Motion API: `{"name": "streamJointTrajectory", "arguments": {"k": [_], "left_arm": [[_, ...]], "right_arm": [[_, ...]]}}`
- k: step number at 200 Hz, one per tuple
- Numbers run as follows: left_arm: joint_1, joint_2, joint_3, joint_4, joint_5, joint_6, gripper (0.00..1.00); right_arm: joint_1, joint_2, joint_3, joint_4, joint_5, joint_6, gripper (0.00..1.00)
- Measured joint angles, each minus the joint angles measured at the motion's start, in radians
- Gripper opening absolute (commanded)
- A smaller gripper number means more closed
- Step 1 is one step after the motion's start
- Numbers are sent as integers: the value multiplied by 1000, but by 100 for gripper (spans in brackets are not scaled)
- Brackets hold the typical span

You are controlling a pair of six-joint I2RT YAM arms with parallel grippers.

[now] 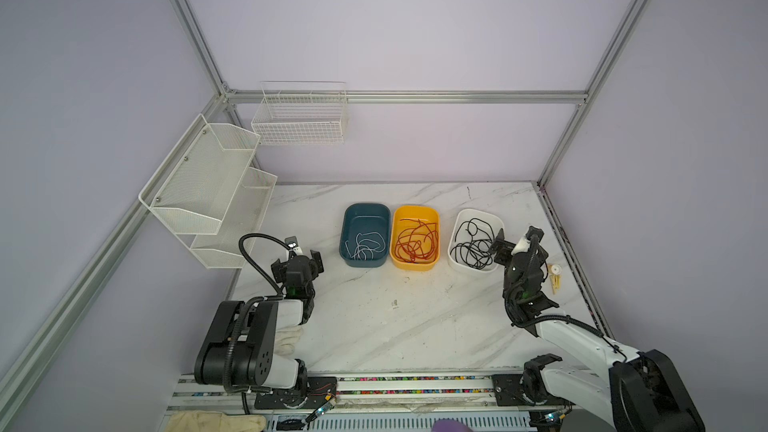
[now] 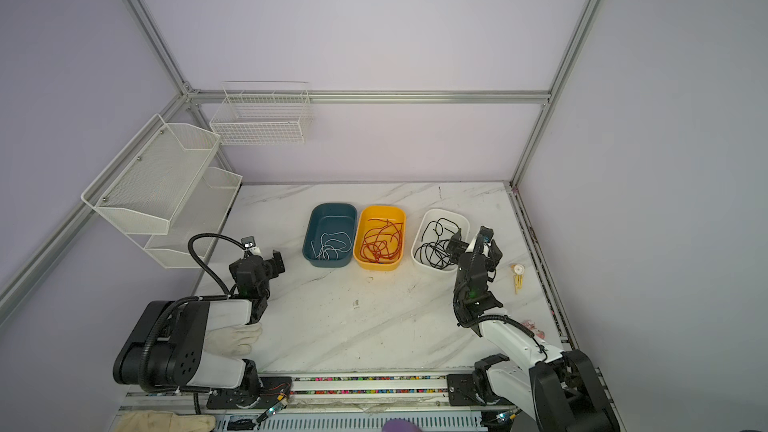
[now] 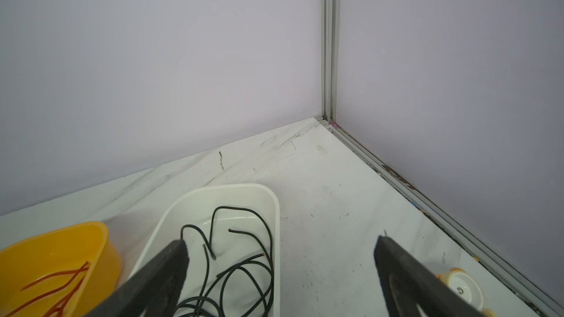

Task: Untangle the cables

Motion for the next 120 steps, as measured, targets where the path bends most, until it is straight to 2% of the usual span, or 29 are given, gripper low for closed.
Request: {"name": "streamJointTrajectory", "arguments": {"k": [44,79,91,104,120], "left_arm": [[5,56,0,41,51,18,100],[7,56,0,86,56,22,100],[7,56,0,95,59,22,100],[7,56,0,107,60,22,100],[7,56,0,114,61,23,100]], "right_arm": [[-75,307,-81,367,-109,-43,97],[-114,476,-51,596,-241,-125,98],[-143,577,-44,707,-286,-138,97],[-164,658,-38,718,-314,-140,98],[-195,658,-2,689,-343,-130,98]]}}
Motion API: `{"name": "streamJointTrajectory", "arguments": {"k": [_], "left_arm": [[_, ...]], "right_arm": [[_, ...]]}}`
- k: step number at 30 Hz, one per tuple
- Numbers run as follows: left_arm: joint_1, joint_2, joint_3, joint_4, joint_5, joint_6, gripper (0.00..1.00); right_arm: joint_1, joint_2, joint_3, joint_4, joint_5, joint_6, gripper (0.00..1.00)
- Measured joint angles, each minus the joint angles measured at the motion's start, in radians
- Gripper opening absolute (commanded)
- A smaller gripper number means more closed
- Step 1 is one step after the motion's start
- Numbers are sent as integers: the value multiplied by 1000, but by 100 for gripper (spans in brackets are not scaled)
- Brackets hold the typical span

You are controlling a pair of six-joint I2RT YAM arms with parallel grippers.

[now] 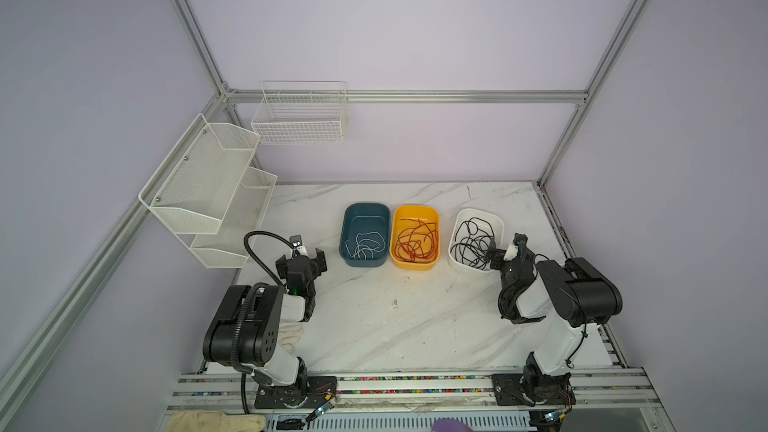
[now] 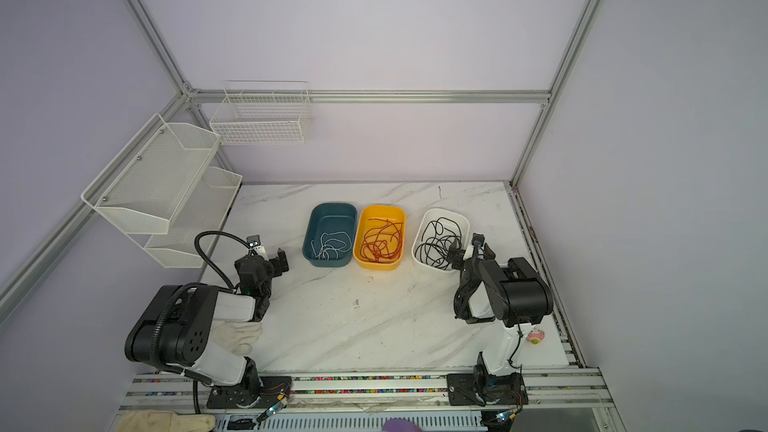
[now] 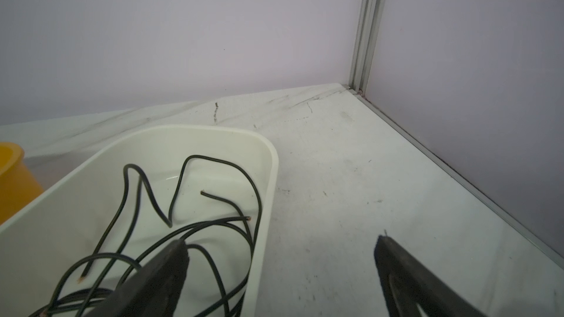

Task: Untangle the cables

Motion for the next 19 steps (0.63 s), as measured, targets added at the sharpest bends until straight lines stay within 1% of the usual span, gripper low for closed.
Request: {"name": "streamJointTrajectory", "arguments": {"k": [4,9,19], "left_arm": [[0,0,0,8,2,0,100],[0,0,0,14,2,0,100],[0,0,0,15,2,0,100]], "right_arm": [[-18,-19,69,-6,34,24,98],[15,-16,104,-53,113,25,98],[30,-16,113,-83,149,24,98]]}}
